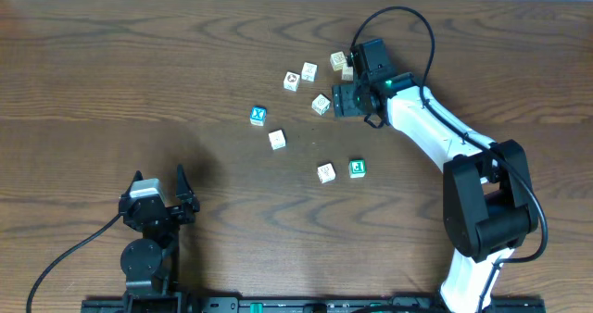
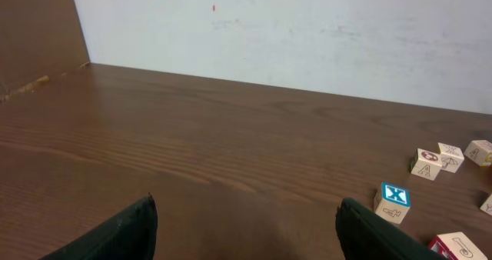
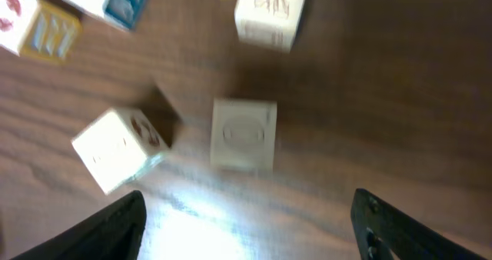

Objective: Lift 3 blocks
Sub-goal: 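Grasp the white block with red M top using the right gripper, then carry the M block and set it beside the green block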

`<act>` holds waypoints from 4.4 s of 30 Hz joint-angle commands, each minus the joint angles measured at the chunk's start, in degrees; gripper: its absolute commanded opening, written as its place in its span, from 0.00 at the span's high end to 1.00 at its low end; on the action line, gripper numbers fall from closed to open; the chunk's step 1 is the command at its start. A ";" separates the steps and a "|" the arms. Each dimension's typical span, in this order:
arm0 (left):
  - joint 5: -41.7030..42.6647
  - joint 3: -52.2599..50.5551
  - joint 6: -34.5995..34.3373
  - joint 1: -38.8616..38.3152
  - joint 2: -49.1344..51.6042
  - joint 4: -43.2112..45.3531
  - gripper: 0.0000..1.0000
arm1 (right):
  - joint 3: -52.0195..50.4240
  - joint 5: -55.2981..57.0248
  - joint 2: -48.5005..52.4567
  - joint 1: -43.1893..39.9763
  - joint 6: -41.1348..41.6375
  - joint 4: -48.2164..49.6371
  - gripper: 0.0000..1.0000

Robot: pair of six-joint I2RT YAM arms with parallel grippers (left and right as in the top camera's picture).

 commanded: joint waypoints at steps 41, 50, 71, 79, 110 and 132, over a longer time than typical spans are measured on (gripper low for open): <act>-0.52 -0.94 -0.04 0.20 -0.02 -2.58 0.25 | 0.96 1.57 5.86 -0.07 2.64 4.70 0.74; -0.52 -0.94 -0.04 0.20 -0.02 -2.58 0.25 | 0.98 1.62 -4.55 -0.09 2.64 -4.57 0.73; -0.52 -0.94 -0.04 0.17 -0.02 -2.58 0.25 | -5.64 4.61 -10.67 0.17 6.56 -30.29 0.79; -0.52 -0.94 -0.04 0.20 -0.02 -2.58 0.25 | -18.21 0.42 -10.67 0.20 9.14 -20.94 0.78; -0.52 -0.92 -0.04 0.20 -0.02 -2.58 0.25 | -21.81 -2.95 -10.67 3.91 8.85 -11.72 0.67; -0.52 -0.94 -0.04 0.20 -0.02 -2.58 0.25 | -21.81 0.13 -10.67 3.89 8.44 -10.58 0.48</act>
